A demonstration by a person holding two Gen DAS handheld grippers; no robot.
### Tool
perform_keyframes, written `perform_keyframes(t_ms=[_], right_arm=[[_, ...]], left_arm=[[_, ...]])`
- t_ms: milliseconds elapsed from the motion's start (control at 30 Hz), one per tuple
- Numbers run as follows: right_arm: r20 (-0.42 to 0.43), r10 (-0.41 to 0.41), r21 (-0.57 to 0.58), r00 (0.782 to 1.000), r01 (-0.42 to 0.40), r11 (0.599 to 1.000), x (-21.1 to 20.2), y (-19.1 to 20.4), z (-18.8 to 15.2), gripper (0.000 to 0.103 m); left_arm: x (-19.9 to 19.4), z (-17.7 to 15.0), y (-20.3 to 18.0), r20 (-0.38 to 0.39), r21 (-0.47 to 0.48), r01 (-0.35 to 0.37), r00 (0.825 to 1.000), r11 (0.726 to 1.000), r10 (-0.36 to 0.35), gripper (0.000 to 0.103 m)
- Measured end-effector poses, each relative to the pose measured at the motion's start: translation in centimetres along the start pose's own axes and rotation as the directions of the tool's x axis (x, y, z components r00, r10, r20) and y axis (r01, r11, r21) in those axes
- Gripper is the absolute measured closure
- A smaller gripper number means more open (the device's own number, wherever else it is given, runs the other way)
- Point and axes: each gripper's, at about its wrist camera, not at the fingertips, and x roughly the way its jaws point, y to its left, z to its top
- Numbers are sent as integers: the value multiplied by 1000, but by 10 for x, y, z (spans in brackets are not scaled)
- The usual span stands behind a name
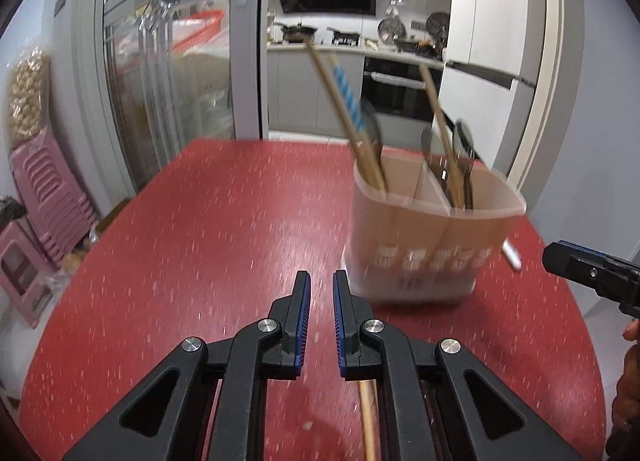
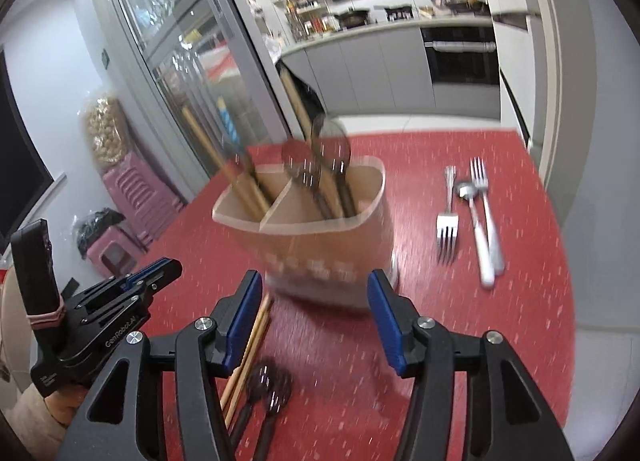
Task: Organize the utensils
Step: 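Move both open tools back over the remaining utensils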
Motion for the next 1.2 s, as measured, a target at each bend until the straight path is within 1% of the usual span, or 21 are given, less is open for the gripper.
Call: perform_keyframes(t_ms=[133, 300, 567, 600, 633, 667, 700, 733, 800, 967, 1033, 1200], right_arm=[[-74, -15, 19, 997, 17, 1000, 8, 1, -24, 44], [-140, -19, 50, 990, 26, 998, 15, 4, -47, 44], [-207, -34, 41, 978, 44, 998, 24, 16, -71, 44], [-214, -36, 42, 976, 46, 998, 25, 18, -74, 44], [-222, -38, 44, 974, 49, 998, 26, 19, -77, 44], [-232, -40, 47, 972, 52, 998, 27, 20, -80, 44], [-241, -41, 49, 970, 55, 997, 28, 21, -82, 43], [-246, -44, 49, 968, 57, 997, 29, 21, -83, 40], [-255, -53, 49, 965, 67, 997, 30, 23, -88, 38], [-289, -79, 40, 954, 95, 995, 35, 30, -96, 37], [-308, -97, 27, 946, 111, 993, 39, 33, -99, 37], [-373, -141, -6, 917, 149, 989, 56, 43, -106, 37]], left_arm=[[1, -22, 9, -46, -10, -6, 999, 1000, 6, 68], [1, -42, 14, -92, -22, -6, 996, 1000, 4, 68], [-2, -61, 27, -115, -46, -6, 993, 999, 0, 68], [-2, -64, 29, -118, -50, -6, 993, 999, 0, 65], [-2, -66, 31, -123, -54, -7, 992, 999, 0, 53], [-2, -68, 33, -129, -58, -14, 992, 998, 7, 0], [-4, -71, 35, -132, -63, -40, 991, 997, 31, 0], [-7, -72, 37, -101, -70, -57, 994, 996, 50, 0], [-6, -75, 39, -105, -64, -49, 994, 997, 42, 0], [-3, -83, 41, -113, -39, -75, 991, 996, 70, 0], [-2, -87, 41, -126, -27, -84, 989, 996, 80, 0], [2, -89, 43, -162, -10, -85, 983, 996, 83, 0]])
